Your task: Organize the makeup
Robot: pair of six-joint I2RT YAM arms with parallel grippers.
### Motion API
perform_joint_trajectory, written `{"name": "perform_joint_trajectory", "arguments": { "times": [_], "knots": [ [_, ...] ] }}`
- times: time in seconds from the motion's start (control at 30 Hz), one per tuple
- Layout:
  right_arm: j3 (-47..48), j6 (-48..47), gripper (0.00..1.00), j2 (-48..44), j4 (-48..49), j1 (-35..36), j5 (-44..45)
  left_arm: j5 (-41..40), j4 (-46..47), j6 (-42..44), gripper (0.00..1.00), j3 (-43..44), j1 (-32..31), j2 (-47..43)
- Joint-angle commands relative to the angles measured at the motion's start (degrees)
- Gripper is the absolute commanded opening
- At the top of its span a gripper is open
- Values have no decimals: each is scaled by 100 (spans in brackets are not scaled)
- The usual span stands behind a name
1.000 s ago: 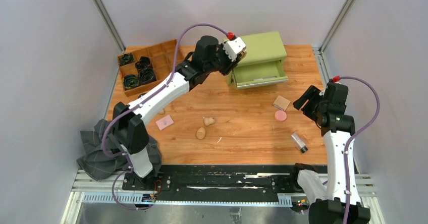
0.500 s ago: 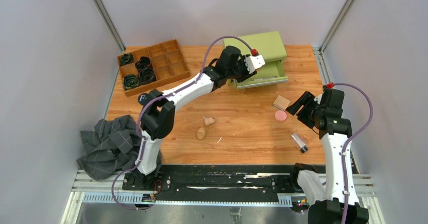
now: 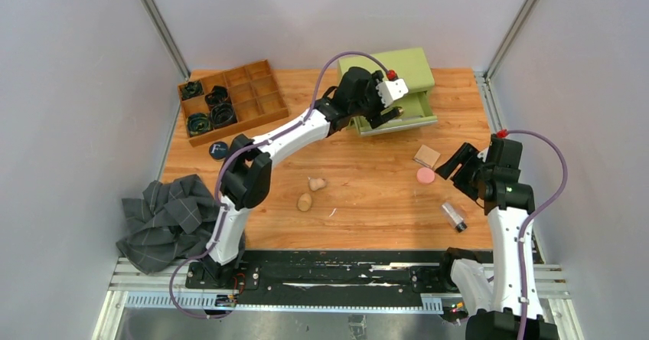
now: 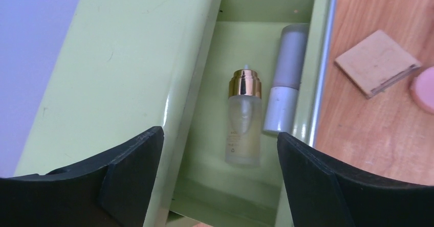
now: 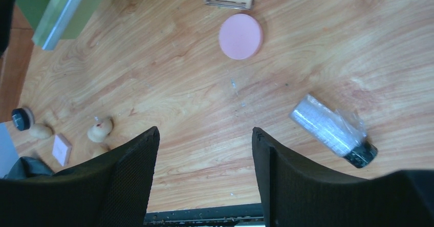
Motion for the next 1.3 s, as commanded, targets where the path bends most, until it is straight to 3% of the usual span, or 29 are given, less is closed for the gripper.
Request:
{"name": "perform_joint_trajectory", "arguments": {
  "times": [0.0,0.13,0.23,0.37,0.57,0.73,0.87,1.0,1.27],
  "knots": [
    [180,38,66,-56,-543,-95,935,301,-102,-455,86,-199,-153,-1175],
    [182,456,67,-89,-1003,-93,1832,427,87,-1232,85,-1303,-171,-2451],
    [35,757,75,-142,-1195,-97,2012,167,-14,-1736,86,-2184,-166,-3305],
    [-224,975,76,2,-1101,-115,1609,-753,-441,-2522,89,-3406,-158,-4205],
    [-195,1264,78,708,-1134,-130,1572,-2234,-1844,-3896,97,-4290,-158,-4712],
    [182,716,78,1440,-1090,-92,1934,-1735,-1474,-4531,97,-5380,-158,-5408],
    [307,457,80,1949,-1261,-91,2171,-1699,-1517,-4442,98,-5577,-158,-5541],
    [41,860,79,1859,-1219,-86,1833,-1940,-1713,-4176,98,-5457,-158,-5514],
    [-471,3396,79,1282,-1488,-270,1511,-1958,-1917,-3969,99,-5341,-158,-5592]
  ]
}}
